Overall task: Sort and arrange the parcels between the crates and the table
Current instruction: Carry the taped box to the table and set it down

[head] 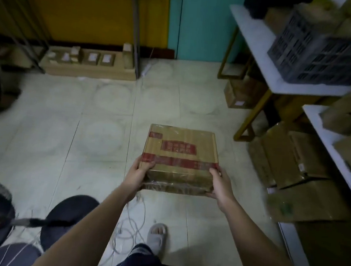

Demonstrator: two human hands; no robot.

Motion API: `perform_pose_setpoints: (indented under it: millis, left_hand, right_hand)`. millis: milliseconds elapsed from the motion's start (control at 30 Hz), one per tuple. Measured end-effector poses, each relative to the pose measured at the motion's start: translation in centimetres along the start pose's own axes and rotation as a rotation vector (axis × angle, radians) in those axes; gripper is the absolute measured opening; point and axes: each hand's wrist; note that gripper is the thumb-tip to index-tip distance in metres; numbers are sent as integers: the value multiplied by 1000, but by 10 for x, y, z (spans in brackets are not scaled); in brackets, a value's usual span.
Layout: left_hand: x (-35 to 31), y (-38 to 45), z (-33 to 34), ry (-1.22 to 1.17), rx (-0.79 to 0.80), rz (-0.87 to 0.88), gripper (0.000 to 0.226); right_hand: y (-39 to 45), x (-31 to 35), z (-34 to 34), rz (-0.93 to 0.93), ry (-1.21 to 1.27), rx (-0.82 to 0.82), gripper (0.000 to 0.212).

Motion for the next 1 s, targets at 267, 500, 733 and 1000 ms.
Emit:
perform_pose_setpoints:
  millis: [267, 500, 733, 1000]
  left_hand:
    - [-141, 81, 43, 43, 68, 130, 31]
    - [-253, 168, 98, 86, 118, 236, 38]
    - [-356, 260, 167, 94, 128, 280, 49]
    - [-445, 334, 222, 84, 161, 331, 60]
  right_hand:
    - [61, 149, -2, -99, 53, -77, 32]
    - [145, 264, -17, -209, 59, -43, 35]
    - [238, 383, -44, -268, 153, -13, 40]
    - [319, 492, -67, -303, 188, 64, 45]
Point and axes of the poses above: each hand's wrist, its own y-axis towards the middle knuckle, its own z-axis out of the palm, x = y × z, and after that the axes turned 13 degrees about -y, right-handed
